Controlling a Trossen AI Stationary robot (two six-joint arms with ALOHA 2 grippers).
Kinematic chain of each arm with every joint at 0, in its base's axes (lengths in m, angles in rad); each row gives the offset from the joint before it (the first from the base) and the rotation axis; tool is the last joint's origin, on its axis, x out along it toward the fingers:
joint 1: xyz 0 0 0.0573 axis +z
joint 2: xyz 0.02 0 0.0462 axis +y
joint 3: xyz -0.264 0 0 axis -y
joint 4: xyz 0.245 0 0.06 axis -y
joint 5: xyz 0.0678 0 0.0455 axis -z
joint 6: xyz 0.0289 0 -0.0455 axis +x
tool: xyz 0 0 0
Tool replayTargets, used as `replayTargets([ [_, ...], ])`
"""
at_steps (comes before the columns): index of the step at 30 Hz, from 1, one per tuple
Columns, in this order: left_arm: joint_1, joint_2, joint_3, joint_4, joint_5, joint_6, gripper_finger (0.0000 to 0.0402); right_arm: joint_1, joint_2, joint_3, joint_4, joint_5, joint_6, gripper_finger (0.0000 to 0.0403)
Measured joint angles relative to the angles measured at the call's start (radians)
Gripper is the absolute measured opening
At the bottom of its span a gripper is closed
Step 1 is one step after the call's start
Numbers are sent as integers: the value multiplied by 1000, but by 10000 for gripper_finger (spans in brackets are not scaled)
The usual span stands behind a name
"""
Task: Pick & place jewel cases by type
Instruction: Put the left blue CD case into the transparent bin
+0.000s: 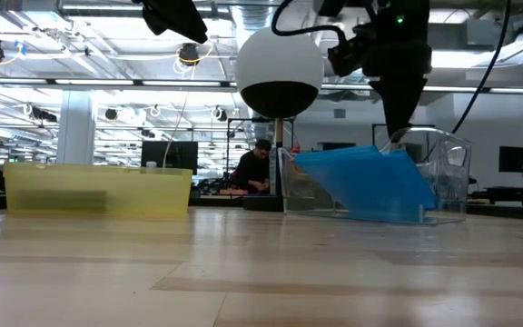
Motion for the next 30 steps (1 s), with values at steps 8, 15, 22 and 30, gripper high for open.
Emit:
replayTargets([
  [8, 0, 0, 0, 0, 0, 0, 97, -16, 32, 0, 10, -60, -33, 197],
  [15, 1, 0, 0, -2, 0, 9, 97, -23, 59, -9, 4, -54, -73, 201],
  [22, 1, 1, 0, -16, -5, 10, 97, -42, 95, -10, -8, -12, -95, 188],
  [30, 1, 1, 1, -15, -6, 21, 97, -40, 90, -8, -22, 52, -94, 99],
])
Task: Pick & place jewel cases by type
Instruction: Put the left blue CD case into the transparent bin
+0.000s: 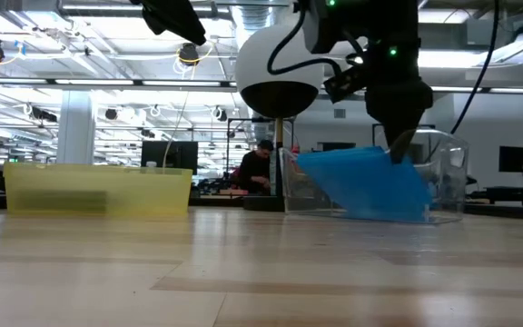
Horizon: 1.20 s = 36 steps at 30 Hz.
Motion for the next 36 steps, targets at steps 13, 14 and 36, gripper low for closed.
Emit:
replayTargets([
  [13, 0, 0, 0, 0, -1, 0, 97, 23, -2, 5, -84, 86, 66, 24],
  [14, 0, 0, 0, 0, -2, 0, 97, 26, -1, 12, -99, 86, 74, 24],
  [36, -1, 0, 0, -3, -22, -12, 97, 57, -20, 288, -298, -18, 153, 13],
])
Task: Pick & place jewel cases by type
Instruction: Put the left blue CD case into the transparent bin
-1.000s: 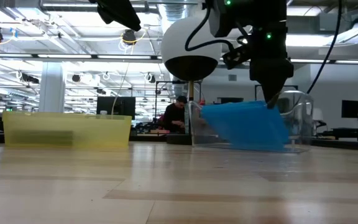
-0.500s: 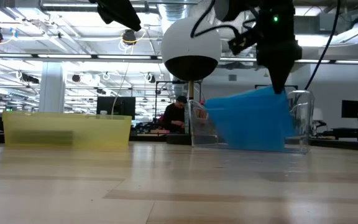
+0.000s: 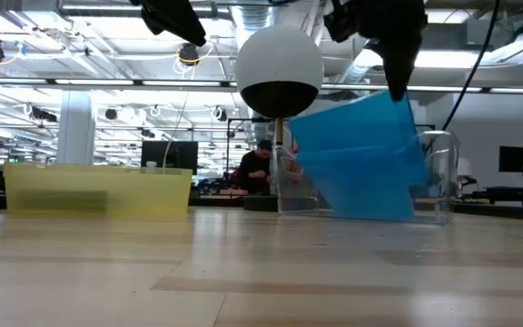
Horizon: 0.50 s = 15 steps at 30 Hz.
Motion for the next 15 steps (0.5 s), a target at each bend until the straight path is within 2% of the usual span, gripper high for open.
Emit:
replayTargets([
  [4, 0, 1, 0, 4, -37, 18, 97, -5, -1, 40, 2, -37, -12, 13],
  [15, 6, 15, 0, 21, -104, 144, 97, -8, -36, 68, 2, -37, -39, 8],
])
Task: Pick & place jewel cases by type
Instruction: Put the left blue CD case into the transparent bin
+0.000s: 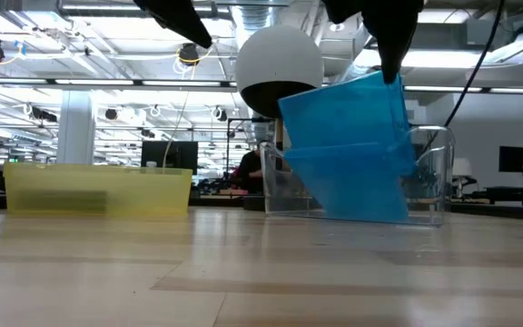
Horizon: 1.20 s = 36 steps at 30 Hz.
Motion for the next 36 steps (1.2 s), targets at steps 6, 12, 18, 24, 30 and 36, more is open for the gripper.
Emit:
replayTargets([
  [6, 4, 49, -1, 52, -3, 132, 97, 37, 2, 0, 1, 89, -45, 7],
  [12, -1, 67, -1, 20, 4, 136, 97, 103, -56, -5, 2, 228, -57, 4],
  [18, -27, 38, -1, 21, -2, 126, 97, 209, -197, -119, 1, 355, 56, 0],
  [24, -40, 23, 1, 79, -33, 127, 97, 346, -292, -278, 60, 520, 197, 1],
  [30, -50, 7, -1, 101, -32, 111, 97, 445, -306, -411, 183, 697, 229, 1],
  [36, -67, -36, -1, 123, -57, 99, 97, 509, -303, -561, 353, 846, 221, 1],
])
